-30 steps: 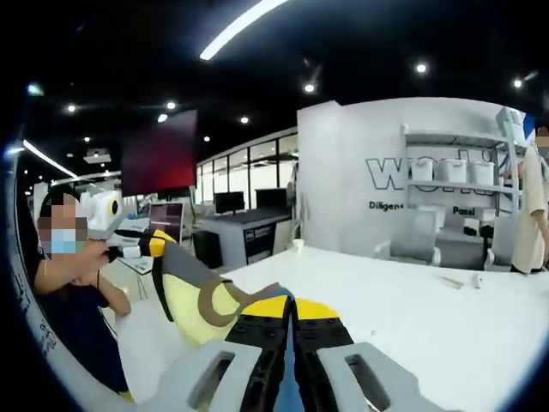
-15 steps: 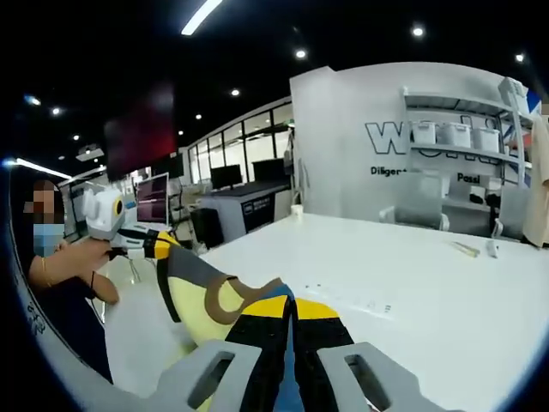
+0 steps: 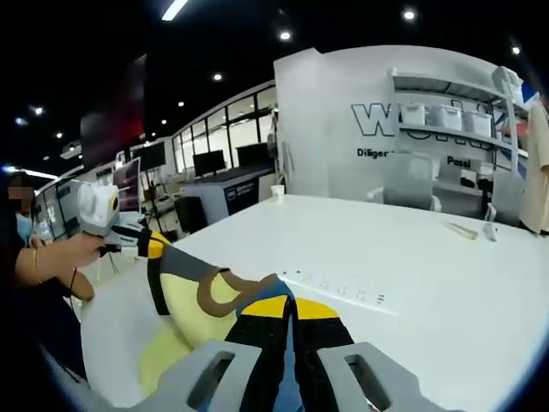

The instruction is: Fold the garment on the visible template until the final outline fits inside the template.

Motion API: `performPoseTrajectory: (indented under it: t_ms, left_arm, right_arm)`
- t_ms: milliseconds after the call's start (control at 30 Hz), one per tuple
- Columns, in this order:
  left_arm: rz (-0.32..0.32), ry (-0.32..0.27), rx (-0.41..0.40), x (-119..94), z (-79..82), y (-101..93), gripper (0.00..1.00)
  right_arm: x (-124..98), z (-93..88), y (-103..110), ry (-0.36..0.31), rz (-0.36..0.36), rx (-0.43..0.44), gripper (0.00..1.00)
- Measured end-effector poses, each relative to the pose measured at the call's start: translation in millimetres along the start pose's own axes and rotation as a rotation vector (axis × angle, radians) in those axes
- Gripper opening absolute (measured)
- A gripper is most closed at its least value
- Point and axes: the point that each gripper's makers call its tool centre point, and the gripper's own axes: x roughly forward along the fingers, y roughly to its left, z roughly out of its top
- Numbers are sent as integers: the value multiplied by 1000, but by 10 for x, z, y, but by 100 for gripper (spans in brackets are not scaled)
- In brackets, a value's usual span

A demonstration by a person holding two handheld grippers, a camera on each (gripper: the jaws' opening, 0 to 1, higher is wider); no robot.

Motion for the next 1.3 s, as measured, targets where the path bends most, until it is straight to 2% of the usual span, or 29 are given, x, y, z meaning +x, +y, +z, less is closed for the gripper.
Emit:
performPoseTrajectory:
  t_ms: [133,267,400,500,600,700,800,933,1033,1100,1300]
  left_arm:
    - [-6,12,-14,144,-53,80,0]
    - [-5,33,-17,231,-121,109,1]
    - [51,20,20,247,-137,211,12]
    - [62,20,15,249,-159,270,22]
    - [64,31,9,218,-195,301,18]
    - [80,45,-2,157,-276,327,18]
    - [79,68,-15,100,-384,304,18]
    - [105,146,-73,-11,-694,248,18]
    - [91,184,-116,-62,-919,177,21]
    - [81,201,-116,-161,-988,82,23]
    - [36,248,-96,-204,-1194,-102,24]
  right_arm:
    - [156,17,-84,0,-15,11,0]
    - [313,-109,-194,22,-35,37,0]
    - [364,-209,-233,51,-50,36,0]
    - [392,-263,-223,63,-52,31,0]
    - [376,-265,-246,67,-53,31,0]
    - [348,-289,-243,71,-60,31,12]
    - [278,-320,-254,78,-56,36,9]
    - [100,-423,-206,87,-57,41,11]
    - [-37,-493,-168,93,-60,53,11]
    - [-111,-535,-146,96,-61,50,10]
    - [-366,-666,-14,98,-59,8,11]
